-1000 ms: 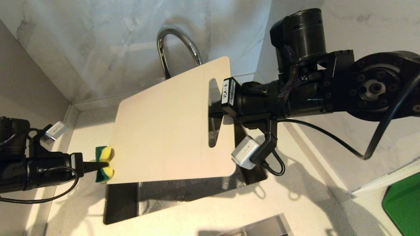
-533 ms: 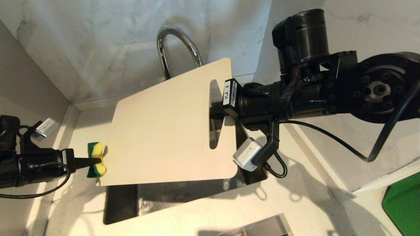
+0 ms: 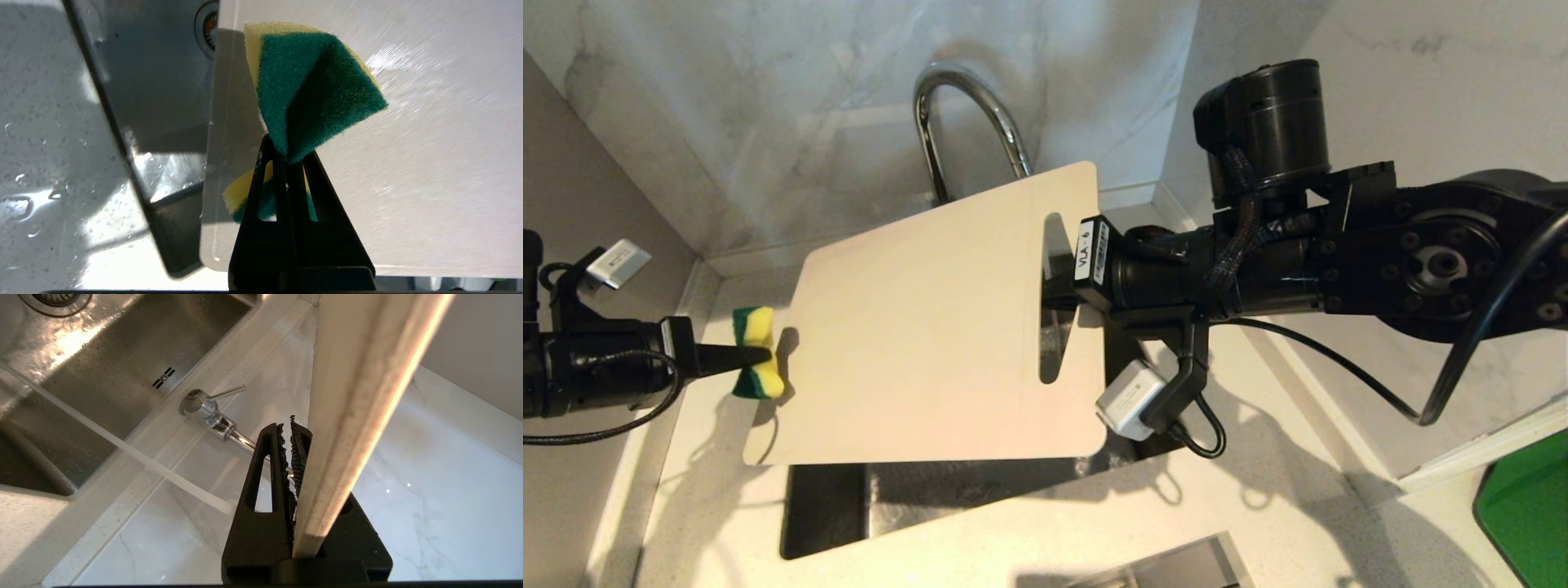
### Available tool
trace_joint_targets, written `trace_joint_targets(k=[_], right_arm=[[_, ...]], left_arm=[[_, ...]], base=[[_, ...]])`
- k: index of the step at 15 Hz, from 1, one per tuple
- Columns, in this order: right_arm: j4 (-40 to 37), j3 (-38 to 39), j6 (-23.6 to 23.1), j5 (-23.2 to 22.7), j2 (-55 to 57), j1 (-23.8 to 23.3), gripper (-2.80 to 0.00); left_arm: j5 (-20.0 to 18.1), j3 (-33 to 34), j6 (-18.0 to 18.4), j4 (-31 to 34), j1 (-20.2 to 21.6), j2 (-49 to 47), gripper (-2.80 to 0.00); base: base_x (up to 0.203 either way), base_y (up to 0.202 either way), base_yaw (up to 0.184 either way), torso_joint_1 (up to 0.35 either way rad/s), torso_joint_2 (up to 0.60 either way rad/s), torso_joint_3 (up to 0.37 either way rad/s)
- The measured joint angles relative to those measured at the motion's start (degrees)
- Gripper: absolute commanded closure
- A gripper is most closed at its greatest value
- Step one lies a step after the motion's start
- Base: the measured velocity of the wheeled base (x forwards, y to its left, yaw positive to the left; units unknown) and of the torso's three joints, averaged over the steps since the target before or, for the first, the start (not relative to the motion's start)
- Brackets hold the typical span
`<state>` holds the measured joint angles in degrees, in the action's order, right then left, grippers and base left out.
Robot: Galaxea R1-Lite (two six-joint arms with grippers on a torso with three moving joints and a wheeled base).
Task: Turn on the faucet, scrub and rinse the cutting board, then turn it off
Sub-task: Scrub the cutting board underwater, then put down the cutting board
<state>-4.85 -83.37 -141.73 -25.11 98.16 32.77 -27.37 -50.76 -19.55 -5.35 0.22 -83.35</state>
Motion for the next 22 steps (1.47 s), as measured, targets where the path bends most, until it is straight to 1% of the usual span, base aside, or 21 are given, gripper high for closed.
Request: trace_joint_targets(k=[3,6,8,11,17,22], right_arm=[[0.0,1.1,0.1,0.0,-0.5,0.0,0.0],[1.3,3.3,0.2,0.0,-0.9,0.0,0.0],[3.4,5.4,1.5,0.0,-1.3,0.0,0.0],[4.0,7.5,2.0,0.0,-1.9,0.0,0.0],[4.1,13.2,3.1,-0.2,-4.1,0.0,0.0],[4.0,15.2,4.1,-0.4,-6.1,0.0,0.0]], left_arm=[[-0.1,-2.2,-0.5,1.1,-0.1,0.3,0.0],[-0.2,-3.0,-0.6,1.2,-0.1,0.3,0.0],[-0.2,-3.7,-1.2,1.8,-0.2,0.3,0.0],[-0.2,-4.9,-2.0,2.6,-0.7,0.3,0.0],[-0.2,-5.1,-2.0,2.7,-0.9,0.1,0.0],[-0.2,-5.1,-2.1,2.7,-1.0,0.1,0.0]], base=[[0.0,0.0,0.0,0.0,0.0,0.0],[0.0,0.0,0.0,0.0,0.0,0.0],[0.0,0.0,0.0,0.0,0.0,0.0],[0.0,0.0,0.0,0.0,0.0,0.0],[0.0,0.0,0.0,0.0,0.0,0.0],[0.0,0.0,0.0,0.0,0.0,0.0]])
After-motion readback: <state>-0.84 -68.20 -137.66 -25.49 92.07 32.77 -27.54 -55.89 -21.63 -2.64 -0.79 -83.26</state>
